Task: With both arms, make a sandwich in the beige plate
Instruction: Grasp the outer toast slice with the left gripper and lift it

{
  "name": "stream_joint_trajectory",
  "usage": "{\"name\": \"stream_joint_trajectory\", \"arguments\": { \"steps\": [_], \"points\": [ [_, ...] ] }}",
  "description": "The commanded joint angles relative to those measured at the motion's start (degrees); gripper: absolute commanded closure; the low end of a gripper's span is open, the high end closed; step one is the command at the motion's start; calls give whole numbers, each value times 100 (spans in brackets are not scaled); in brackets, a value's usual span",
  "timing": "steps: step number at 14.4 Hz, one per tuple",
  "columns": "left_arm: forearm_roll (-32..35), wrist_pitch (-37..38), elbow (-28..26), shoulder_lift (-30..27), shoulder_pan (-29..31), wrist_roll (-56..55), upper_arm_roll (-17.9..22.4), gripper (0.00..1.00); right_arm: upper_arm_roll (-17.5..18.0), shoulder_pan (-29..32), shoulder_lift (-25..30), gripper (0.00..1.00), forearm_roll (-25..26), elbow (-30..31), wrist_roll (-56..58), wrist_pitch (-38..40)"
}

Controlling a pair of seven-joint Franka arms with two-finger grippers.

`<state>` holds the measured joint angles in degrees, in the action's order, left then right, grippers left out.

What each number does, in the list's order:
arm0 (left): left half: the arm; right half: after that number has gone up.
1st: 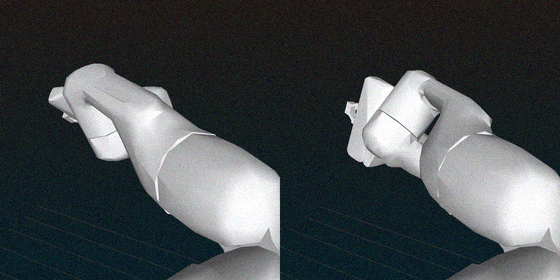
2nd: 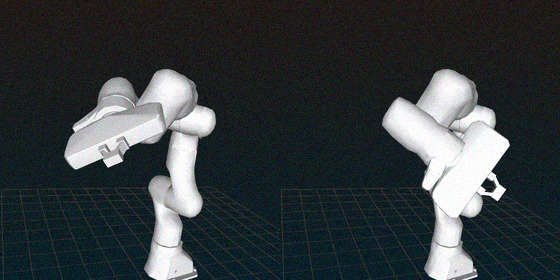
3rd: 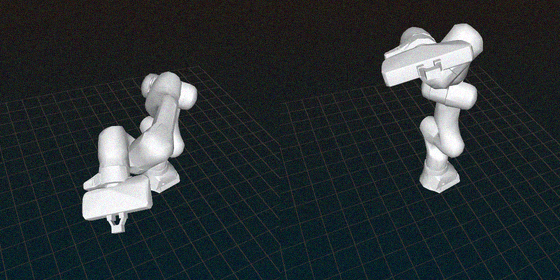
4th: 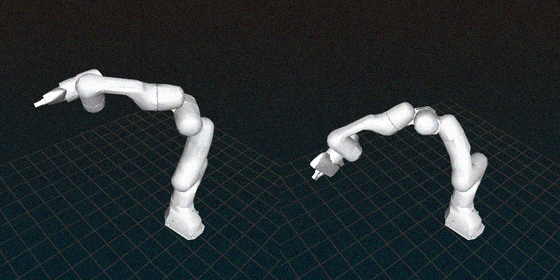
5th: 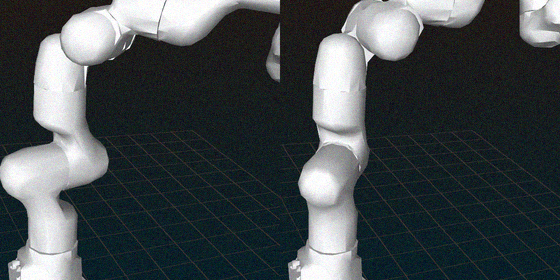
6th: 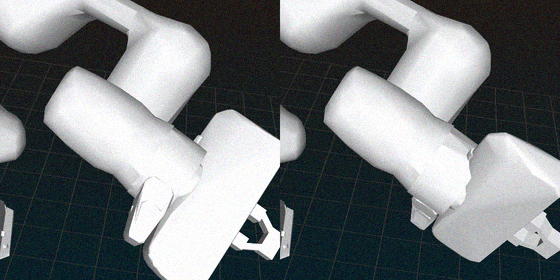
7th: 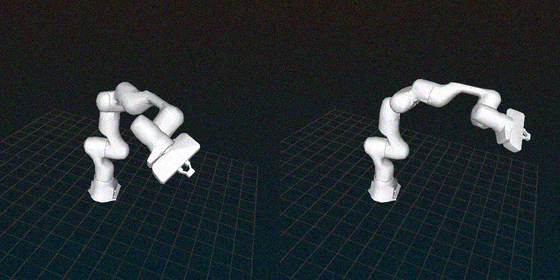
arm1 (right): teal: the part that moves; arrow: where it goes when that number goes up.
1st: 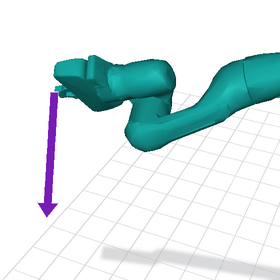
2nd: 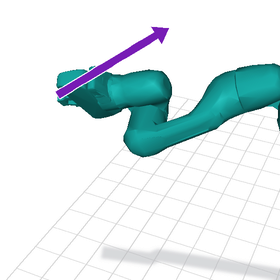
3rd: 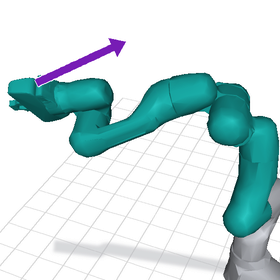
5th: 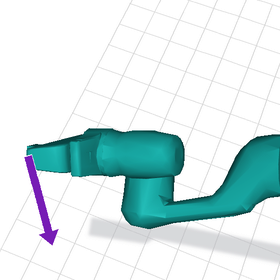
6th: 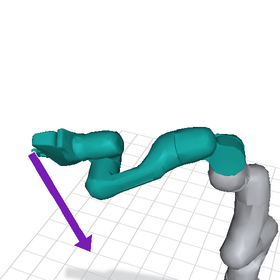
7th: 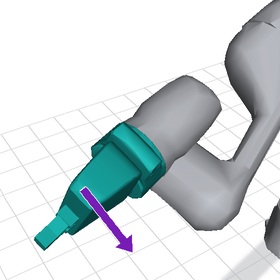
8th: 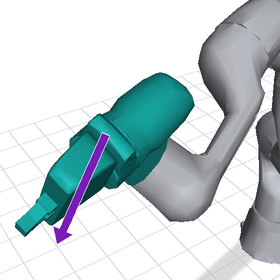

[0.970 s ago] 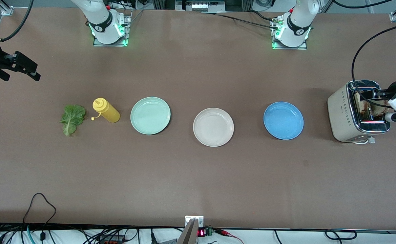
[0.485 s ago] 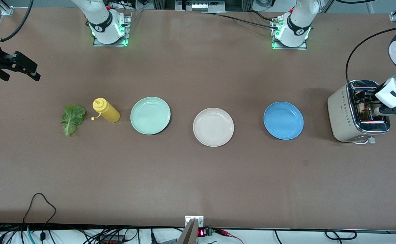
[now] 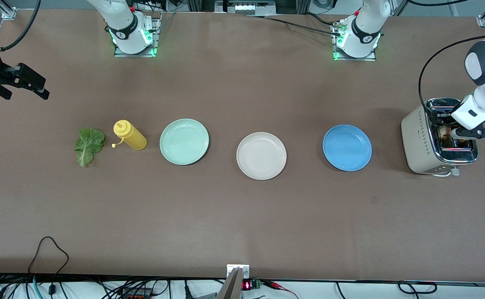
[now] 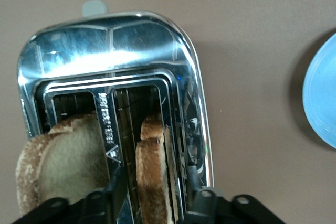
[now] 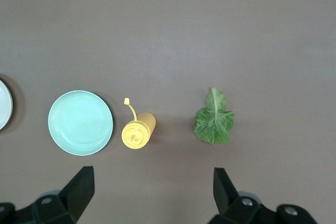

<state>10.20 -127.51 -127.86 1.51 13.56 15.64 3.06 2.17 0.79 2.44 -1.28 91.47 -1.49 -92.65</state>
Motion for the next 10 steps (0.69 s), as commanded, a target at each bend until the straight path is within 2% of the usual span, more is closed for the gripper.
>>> {"name": "stream_joint_trajectory", "arguments": {
  "steps": [1,3,5,10],
  "points": [
    [97,252,-64,-221,77,149,-68,90,21,62,46,0,-101,20,79,-34],
    [88,358,-55,-257,77,132,-68,97,21,53,46,0,-101,20,79,-69],
    [88,480,15,-283,68,106,-77,99,21,53,28,0,-101,20,79,-69],
    [88,1517,884,-265,15,27,-252,99,21,53,28,0,-101,29,79,-69]
  ]
}}
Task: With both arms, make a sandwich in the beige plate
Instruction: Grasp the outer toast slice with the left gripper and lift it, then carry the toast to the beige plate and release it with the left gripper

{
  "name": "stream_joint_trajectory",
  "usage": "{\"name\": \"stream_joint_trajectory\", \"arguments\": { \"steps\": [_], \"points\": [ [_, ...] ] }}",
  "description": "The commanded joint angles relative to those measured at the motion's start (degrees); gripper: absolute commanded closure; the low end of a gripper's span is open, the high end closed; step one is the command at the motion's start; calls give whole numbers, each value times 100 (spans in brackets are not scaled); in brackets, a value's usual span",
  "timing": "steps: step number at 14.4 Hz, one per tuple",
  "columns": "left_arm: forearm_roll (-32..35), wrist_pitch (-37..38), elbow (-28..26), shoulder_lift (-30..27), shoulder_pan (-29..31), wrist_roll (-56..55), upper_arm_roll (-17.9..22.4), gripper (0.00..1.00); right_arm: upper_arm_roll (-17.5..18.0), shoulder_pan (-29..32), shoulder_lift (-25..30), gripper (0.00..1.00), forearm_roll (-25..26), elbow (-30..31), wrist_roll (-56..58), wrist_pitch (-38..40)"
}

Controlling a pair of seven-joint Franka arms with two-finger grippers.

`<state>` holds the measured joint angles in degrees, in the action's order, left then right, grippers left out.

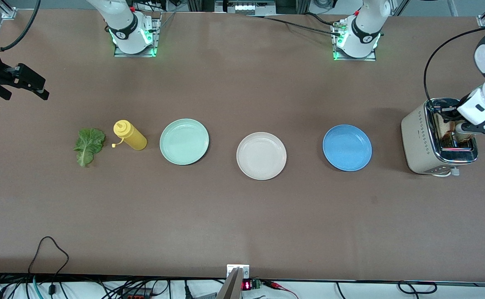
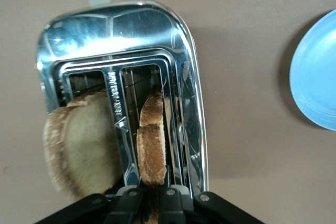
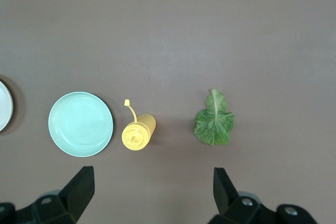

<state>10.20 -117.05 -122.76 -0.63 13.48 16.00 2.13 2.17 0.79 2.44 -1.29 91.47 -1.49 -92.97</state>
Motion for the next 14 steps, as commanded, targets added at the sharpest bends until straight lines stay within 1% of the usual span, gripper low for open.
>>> {"name": "stream_joint_trajectory", "arguments": {
  "steps": [1,4,6,8,10,11,12,14],
  "points": [
    [88,681,549,-51,23,-9,-230,99,21,53,29,0,-99,29,79,-37],
    [88,1445,1269,19,23,-10,-599,99,21,53,29,0,-99,29,79,-37],
    [35,1859,1849,220,-4,-53,-914,98,21,53,38,0,-99,29,79,-37],
    [17,2106,2351,484,-12,-394,-1284,98,21,53,46,0,-99,29,79,-28],
    [-9,2107,2502,756,-12,-589,-1670,97,21,53,55,0,-99,29,79,-19],
    [-200,2107,2520,905,-39,-624,-1881,97,21,53,55,0,-99,29,79,-19],
    [-542,2090,2520,1072,-65,-773,-2040,97,21,53,55,0,-99,29,79,-19],
    [-1253,2072,2598,1406,-117,-906,-2190,99,21,53,55,0,-99,29,79,-19]
  ]
}}
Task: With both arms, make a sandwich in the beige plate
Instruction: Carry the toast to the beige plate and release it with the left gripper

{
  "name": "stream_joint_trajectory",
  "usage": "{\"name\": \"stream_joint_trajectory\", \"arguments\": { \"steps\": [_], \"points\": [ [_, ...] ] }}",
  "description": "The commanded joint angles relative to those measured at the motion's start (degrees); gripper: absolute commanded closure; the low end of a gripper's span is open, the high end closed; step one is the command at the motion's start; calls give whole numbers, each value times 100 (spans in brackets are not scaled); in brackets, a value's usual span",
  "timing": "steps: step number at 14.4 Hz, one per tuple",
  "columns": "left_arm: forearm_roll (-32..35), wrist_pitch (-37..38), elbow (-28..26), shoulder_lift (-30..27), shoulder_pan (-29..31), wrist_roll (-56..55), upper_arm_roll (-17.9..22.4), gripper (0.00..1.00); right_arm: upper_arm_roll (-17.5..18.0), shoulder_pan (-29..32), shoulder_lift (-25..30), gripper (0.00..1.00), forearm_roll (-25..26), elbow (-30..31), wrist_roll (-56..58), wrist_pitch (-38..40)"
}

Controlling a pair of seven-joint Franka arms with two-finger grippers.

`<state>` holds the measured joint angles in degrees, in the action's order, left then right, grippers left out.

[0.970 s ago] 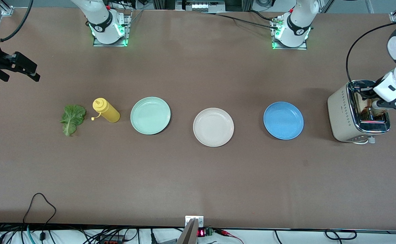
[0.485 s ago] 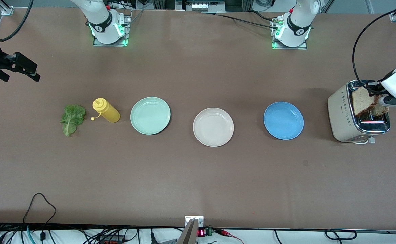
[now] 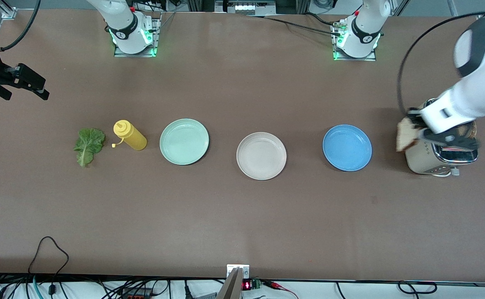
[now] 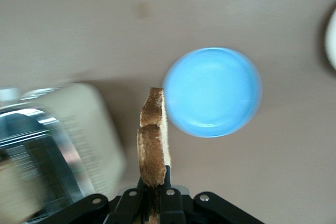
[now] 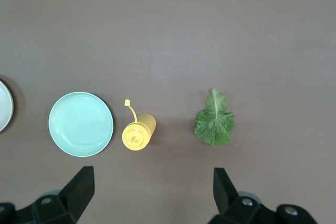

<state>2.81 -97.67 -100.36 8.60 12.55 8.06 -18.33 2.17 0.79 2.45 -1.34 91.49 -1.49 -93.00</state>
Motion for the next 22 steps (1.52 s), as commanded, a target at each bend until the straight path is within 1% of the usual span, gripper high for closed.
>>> {"name": "stream_joint_trajectory", "arguments": {
  "steps": [1,3,4,5,6,7,9,10,12,13,16,19,21,22],
  "points": [
    [-727,143,568,737,-173,-173,-179,99,20,53,63,0,-94,27,79,-17],
    [-956,125,938,1264,-682,-225,-197,99,20,53,54,0,-94,27,79,-17],
    [-1306,117,1148,1537,-902,-383,-188,99,20,53,54,0,-94,27,79,-26],
    [-1840,99,1351,1861,-974,-567,-188,99,20,53,63,0,-94,27,79,-26],
    [-2315,-40,1527,2108,-983,-586,-188,100,20,53,54,0,-94,27,79,-17],
    [-2772,-346,1607,2250,-983,-586,-188,100,20,53,63,0,-94,27,79,-26],
    [-3809,-1006,1555,2540,-1053,-499,-197,100,20,53,63,0,-94,27,79,-26],
    [-4197,-1296,1563,2698,-1201,-472,-197,100,20,53,54,0,-94,18,79,-26],
    [-4612,-1964,1537,2979,-1369,-96,-206,100,12,70,19,0,-155,9,157,1],
    [-4849,-2080,1502,3094,-1457,132,-206,100,-6,97,-7,0,-164,9,401,18],
    [-5526,-2510,1038,3192,-1641,975,-206,100,-41,115,-95,0,-147,53,474,45],
    [-6054,-2678,633,3262,-1669,1890,-206,100,-50,115,-157,0,-138,237,492,114],
    [-6143,-2705,579,3332,-1668,2068,-206,100,-41,106,-244,0,-156,273,553,587],
    [-6152,-2705,562,3358,-1669,2094,-206,100,-41,106,-253,0,-156,299,623,703]
  ]
}}
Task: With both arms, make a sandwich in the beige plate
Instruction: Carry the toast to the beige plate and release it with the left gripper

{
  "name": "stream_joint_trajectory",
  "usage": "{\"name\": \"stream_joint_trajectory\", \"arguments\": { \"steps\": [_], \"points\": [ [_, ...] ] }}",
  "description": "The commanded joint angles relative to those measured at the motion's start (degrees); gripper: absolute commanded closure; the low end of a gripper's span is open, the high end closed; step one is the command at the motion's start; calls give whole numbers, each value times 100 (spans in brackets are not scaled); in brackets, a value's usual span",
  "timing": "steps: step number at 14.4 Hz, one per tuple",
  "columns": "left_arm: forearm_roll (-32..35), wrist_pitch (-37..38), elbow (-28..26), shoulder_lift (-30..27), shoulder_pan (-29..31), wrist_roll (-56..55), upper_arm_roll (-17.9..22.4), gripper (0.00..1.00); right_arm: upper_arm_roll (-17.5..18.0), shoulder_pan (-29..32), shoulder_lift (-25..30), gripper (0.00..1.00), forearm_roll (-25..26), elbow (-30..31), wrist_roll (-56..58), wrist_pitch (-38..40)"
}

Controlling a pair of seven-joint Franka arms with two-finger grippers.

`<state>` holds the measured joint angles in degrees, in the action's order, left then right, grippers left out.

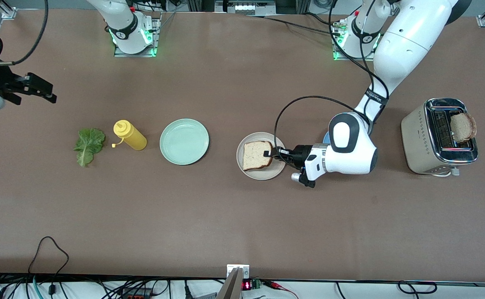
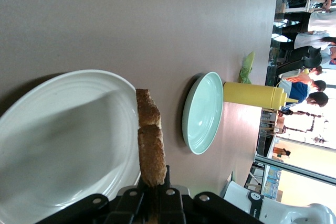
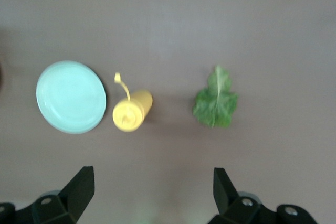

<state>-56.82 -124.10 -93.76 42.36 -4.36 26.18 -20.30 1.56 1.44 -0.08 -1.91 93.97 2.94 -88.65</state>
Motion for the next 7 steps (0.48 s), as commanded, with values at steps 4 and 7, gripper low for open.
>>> {"name": "stream_joint_trajectory", "arguments": {
  "steps": [4,7],
  "points": [
    [-190,-62,-230,26,14,492,-9,100,2,110,-132,0,-134,393,1679,-107],
    [-286,-80,-309,150,23,704,-9,100,-7,181,-142,0,-222,858,2367,-617]
  ]
}}
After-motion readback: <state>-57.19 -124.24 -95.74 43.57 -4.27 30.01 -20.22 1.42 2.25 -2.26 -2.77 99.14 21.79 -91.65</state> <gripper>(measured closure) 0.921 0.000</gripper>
